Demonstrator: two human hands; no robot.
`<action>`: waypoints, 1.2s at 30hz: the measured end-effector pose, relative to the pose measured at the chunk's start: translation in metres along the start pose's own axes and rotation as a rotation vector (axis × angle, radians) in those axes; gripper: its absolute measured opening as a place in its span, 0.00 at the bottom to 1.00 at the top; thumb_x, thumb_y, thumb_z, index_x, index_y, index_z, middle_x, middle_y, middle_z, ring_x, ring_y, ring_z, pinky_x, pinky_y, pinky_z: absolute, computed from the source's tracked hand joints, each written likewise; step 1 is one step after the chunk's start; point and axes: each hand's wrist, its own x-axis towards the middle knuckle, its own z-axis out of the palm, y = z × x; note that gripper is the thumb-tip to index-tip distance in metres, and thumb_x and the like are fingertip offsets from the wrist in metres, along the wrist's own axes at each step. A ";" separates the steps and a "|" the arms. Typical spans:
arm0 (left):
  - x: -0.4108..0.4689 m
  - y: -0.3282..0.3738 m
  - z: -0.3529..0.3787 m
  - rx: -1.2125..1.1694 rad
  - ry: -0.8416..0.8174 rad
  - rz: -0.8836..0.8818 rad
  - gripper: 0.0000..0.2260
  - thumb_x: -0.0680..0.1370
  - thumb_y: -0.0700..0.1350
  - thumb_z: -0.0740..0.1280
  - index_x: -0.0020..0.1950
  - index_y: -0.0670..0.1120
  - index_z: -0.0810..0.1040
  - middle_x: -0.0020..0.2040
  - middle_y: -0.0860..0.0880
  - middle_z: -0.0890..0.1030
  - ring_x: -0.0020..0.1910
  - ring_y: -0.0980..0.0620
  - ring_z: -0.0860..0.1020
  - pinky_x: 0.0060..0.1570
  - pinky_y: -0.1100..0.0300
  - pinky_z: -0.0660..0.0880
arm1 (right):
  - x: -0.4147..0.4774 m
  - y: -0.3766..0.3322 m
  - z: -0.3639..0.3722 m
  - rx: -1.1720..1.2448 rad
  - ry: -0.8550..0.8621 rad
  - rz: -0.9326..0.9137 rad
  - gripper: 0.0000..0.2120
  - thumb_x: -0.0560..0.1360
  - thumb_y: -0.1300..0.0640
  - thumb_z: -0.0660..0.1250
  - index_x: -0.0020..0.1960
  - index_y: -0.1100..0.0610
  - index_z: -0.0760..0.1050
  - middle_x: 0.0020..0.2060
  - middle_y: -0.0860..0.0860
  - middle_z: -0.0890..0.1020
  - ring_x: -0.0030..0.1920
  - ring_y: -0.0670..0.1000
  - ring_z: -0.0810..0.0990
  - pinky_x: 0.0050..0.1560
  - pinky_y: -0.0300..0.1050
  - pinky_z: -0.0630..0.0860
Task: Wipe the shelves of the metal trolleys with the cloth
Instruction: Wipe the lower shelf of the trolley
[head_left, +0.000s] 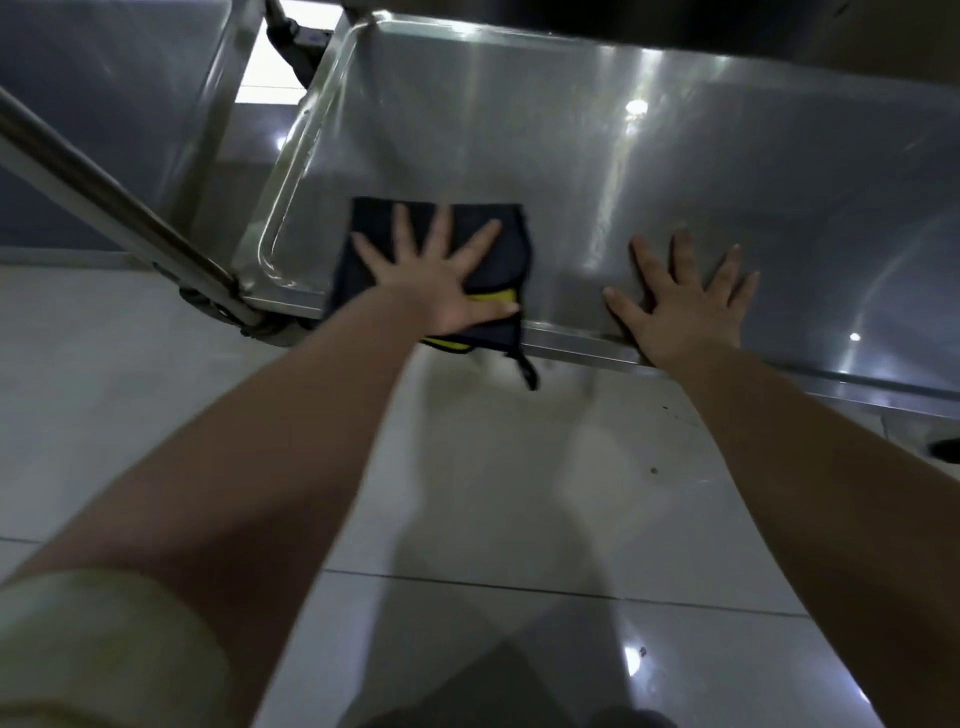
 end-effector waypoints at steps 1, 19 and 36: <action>-0.002 0.028 0.002 0.021 -0.007 0.051 0.43 0.67 0.81 0.52 0.74 0.71 0.34 0.79 0.52 0.31 0.75 0.34 0.31 0.63 0.21 0.37 | 0.000 0.001 0.000 -0.002 -0.001 -0.003 0.35 0.73 0.25 0.44 0.76 0.32 0.40 0.80 0.46 0.41 0.76 0.68 0.38 0.73 0.69 0.36; -0.019 -0.107 0.012 -0.003 0.106 -0.097 0.37 0.66 0.80 0.42 0.73 0.74 0.36 0.80 0.55 0.36 0.78 0.39 0.37 0.68 0.27 0.37 | 0.018 -0.100 -0.015 -0.017 -0.080 -0.264 0.29 0.78 0.30 0.44 0.76 0.32 0.39 0.79 0.42 0.40 0.75 0.72 0.37 0.68 0.78 0.40; 0.082 -0.111 -0.025 -0.021 0.188 -0.043 0.35 0.70 0.79 0.47 0.74 0.73 0.40 0.81 0.52 0.42 0.78 0.37 0.38 0.66 0.24 0.37 | 0.041 -0.145 -0.006 -0.077 0.034 -0.154 0.29 0.77 0.30 0.35 0.75 0.33 0.33 0.79 0.43 0.38 0.75 0.72 0.38 0.67 0.78 0.38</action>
